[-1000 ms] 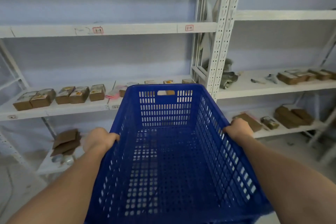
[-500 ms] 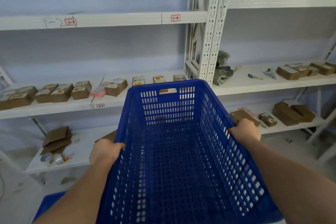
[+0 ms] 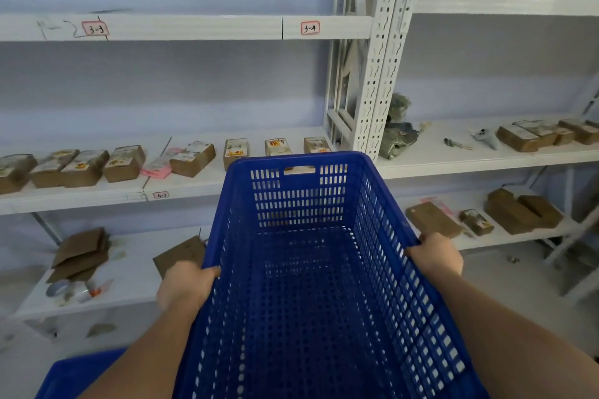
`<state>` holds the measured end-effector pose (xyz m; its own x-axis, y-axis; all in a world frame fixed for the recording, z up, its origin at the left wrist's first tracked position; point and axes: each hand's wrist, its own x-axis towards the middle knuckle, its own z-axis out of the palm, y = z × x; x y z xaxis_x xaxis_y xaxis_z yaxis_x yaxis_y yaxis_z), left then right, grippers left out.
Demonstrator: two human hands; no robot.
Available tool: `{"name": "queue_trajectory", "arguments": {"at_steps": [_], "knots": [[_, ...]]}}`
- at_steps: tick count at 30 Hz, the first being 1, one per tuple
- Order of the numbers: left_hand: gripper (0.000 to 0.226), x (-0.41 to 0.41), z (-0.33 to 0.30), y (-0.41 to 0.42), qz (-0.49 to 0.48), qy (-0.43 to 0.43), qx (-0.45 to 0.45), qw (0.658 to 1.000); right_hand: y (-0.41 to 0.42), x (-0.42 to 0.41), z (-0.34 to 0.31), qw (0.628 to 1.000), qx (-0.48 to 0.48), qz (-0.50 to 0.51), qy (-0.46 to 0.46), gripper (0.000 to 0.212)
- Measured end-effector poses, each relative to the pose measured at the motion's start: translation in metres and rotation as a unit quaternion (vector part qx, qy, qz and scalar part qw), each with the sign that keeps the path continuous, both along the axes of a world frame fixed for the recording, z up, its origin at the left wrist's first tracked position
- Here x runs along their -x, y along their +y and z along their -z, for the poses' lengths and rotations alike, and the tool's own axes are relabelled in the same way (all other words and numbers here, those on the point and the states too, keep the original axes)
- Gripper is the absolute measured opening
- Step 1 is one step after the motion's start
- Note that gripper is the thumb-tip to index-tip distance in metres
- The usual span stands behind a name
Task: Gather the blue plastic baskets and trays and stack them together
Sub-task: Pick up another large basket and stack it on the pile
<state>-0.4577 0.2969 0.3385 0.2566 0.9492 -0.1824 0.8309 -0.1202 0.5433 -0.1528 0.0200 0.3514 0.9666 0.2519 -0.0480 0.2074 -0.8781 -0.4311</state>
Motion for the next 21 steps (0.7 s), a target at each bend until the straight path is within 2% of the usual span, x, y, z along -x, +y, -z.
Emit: {"name": "queue_trajectory", "arguments": {"at_steps": [9,21], "knots": [[0.032,-0.020,0.022,-0.003,0.000,0.037,-0.010,0.999,0.003,-0.034,0.028,0.999,0.008,-0.018,0.034,0.011],[0.032,-0.036,0.042,-0.018,-0.018,0.032,-0.015,0.999,-0.005,-0.057,0.041,0.999,0.005,-0.038,0.029,0.012]]}}
